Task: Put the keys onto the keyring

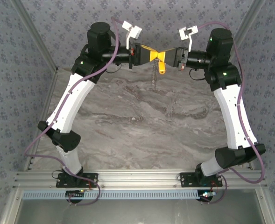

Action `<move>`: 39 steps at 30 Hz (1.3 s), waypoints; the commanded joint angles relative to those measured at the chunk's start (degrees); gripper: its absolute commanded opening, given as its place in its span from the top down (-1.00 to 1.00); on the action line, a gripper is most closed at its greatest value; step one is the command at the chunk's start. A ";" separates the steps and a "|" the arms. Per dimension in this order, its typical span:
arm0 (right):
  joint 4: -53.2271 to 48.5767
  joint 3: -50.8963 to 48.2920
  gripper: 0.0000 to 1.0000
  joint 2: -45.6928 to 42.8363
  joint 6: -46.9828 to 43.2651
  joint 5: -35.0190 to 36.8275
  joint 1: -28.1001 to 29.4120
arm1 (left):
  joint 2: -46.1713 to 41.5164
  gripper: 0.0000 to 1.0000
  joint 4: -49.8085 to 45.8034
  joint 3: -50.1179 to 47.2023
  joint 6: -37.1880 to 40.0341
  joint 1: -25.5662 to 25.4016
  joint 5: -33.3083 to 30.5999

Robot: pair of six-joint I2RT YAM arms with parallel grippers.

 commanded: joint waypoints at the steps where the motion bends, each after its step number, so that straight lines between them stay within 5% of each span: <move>1: 13.77 -4.89 0.37 -2.74 10.31 -2.29 -2.29 | -0.70 1.00 2.98 1.51 -0.62 -0.86 -0.83; 6: 35.49 -13.03 0.20 -4.69 27.42 -3.88 -5.98 | -2.70 1.00 8.05 -0.73 -3.18 -0.68 -3.72; 27: 32.79 -12.25 0.02 -3.86 24.56 -1.98 -1.27 | -3.67 1.00 16.31 -0.25 -8.36 -0.71 -6.74; 31: 31.84 -11.76 0.19 -3.38 23.71 -1.82 -0.15 | -3.81 1.00 16.27 -0.18 -8.29 -0.72 -7.24; 39: 30.31 -11.74 0.90 -3.55 22.64 -1.62 0.47 | -5.07 1.00 16.23 -1.03 -7.49 -0.64 -9.91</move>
